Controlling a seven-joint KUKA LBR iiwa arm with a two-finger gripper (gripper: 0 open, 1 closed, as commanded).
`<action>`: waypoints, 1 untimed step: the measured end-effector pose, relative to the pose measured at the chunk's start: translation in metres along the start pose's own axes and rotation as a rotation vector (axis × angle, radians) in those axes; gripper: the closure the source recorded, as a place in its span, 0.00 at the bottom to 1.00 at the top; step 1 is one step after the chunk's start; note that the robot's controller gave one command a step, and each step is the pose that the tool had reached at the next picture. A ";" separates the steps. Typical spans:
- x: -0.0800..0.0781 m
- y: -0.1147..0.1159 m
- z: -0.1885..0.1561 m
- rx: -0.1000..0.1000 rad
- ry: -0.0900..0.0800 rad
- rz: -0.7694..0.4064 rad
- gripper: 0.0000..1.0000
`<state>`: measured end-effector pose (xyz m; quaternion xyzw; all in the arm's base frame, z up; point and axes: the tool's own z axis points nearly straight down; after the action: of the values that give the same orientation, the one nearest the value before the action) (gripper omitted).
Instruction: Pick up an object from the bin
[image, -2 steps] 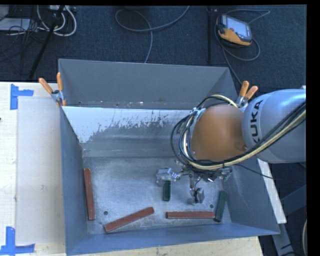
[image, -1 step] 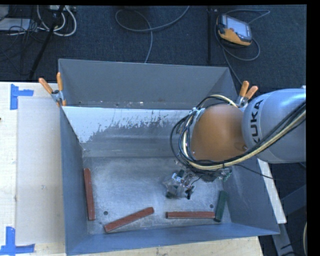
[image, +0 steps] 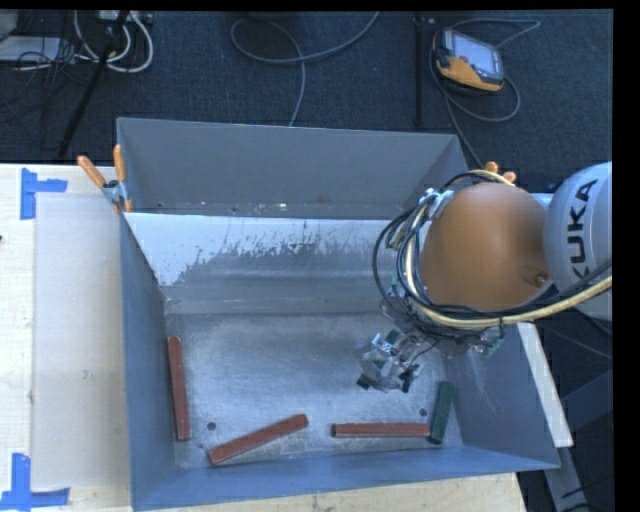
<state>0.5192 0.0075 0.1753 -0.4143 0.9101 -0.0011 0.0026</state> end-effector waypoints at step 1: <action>0.010 0.001 -0.123 0.002 -0.002 -0.020 1.00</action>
Offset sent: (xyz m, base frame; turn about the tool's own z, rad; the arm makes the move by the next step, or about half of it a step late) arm -0.0096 -0.0073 0.1190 -0.0222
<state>0.5112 0.0007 0.2984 -0.4231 0.9061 -0.0017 0.0041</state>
